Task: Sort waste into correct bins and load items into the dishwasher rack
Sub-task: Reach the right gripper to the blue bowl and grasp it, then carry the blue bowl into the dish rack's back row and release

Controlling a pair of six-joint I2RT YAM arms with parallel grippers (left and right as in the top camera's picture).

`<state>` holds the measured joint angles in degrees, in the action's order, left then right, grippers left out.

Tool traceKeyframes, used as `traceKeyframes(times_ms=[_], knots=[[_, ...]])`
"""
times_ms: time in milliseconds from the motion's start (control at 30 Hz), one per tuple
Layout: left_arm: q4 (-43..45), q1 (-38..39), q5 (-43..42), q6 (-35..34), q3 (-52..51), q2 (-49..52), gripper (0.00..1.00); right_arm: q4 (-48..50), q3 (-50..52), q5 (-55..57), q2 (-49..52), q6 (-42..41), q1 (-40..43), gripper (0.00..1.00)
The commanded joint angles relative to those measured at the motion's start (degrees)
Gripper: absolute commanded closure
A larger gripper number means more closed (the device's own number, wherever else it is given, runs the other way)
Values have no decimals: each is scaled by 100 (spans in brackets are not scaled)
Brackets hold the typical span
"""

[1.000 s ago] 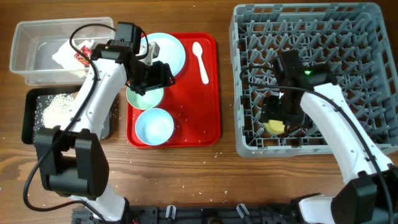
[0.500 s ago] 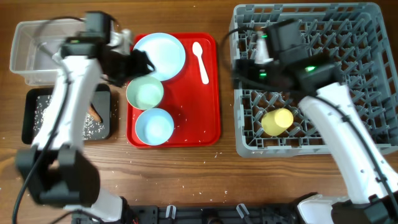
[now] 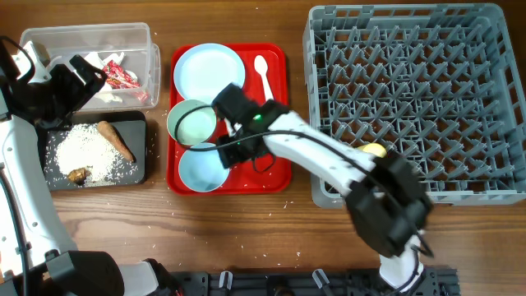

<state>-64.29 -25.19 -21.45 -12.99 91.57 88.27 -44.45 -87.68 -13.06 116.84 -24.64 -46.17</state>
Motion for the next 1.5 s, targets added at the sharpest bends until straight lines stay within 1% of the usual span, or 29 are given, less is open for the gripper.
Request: traceKeyframes(times_ms=[0, 33, 100, 133, 167, 267, 333, 400, 500, 567, 633, 667, 733, 800, 833, 933, 967, 1033, 1067, 1167, 1200, 1300, 1367, 1467], knots=[[-7, -17, -9, -96, 59, -4, 0, 94, -39, -358, 382, -116, -68, 55], [-4, -17, -9, -96, 59, -4, 0, 94, -39, -334, 393, -151, -68, 67], [-4, -17, -9, -96, 59, -4, 0, 94, -39, -188, 361, -345, -68, 85], [-7, -17, -9, -96, 59, -4, 0, 90, -39, -138, 354, -407, -63, 92], [-4, -17, -9, -96, 59, -4, 0, 85, -39, -140, 332, -404, -55, 96], [-7, -17, -9, -96, 59, -4, 0, -87, -42, -103, 111, -402, -13, 96], [-7, -17, -9, -96, 59, -4, 0, -404, -42, 85, -282, -404, 96, 96], [-4, -17, -9, -96, 59, -4, 0, -782, -42, 520, -822, -442, 238, 96], [-4, -17, -9, -96, 59, -4, 0, -1508, -42, 2223, -2118, -752, 654, 96], [-4, -17, -9, -96, 59, -4, 0, -1698, -39, 3442, -2765, -979, 839, 96], [-7, -17, -9, -96, 59, -4, 0, -1716, -39, 5348, -3342, -1196, 988, 96], [-4, -17, -9, -96, 59, -4, 0, -1687, -39, 6170, -3434, -1196, 1019, 96], [-4, -17, -9, -96, 57, -4, 0, -1574, -28, 7294, -3379, -1174, 1086, 96], [-4, -17, -9, -96, 59, -4, 0, -1176, 48, 8247, -3139, -1029, 1241, 96], [-4, -17, -9, -96, 59, -4, 0, -903, 83, 8461, -2997, -824, 1331, 96], [-4, -17, -9, -96, 59, -4, 0, 291, 111, 8561, -2288, 155, 1746, 96], [-4, -17, -9, -96, 59, -4, 0, 927, 111, 8566, -1891, 610, 1954, 96], [-7, -17, -9, -96, 59, -4, 0, 1742, 111, 8561, -1421, 1137, 2179, 96], [-4, -17, -9, -96, 59, -4, 0, 2485, 111, 8533, -1025, 1620, 2315, 96], [-7, -17, -9, -96, 57, -4, 0, 3932, 111, 8498, -343, 2640, 2409, 96], [-4, -17, -9, -96, 59, -4, 0, 4697, 111, 8496, -24, 3095, 2406, 96], [-4, -17, -9, -96, 59, -4, 0, 5292, 111, 8205, 273, 3438, 2406, 96], [-4, -17, -9, -96, 59, -4, 0, 5370, 111, 7993, 411, 3432, 2404, 96], [-4, -17, -9, -96, 59, -4, 0, 5337, 111, 7962, 560, 3445, 2398, 96]])
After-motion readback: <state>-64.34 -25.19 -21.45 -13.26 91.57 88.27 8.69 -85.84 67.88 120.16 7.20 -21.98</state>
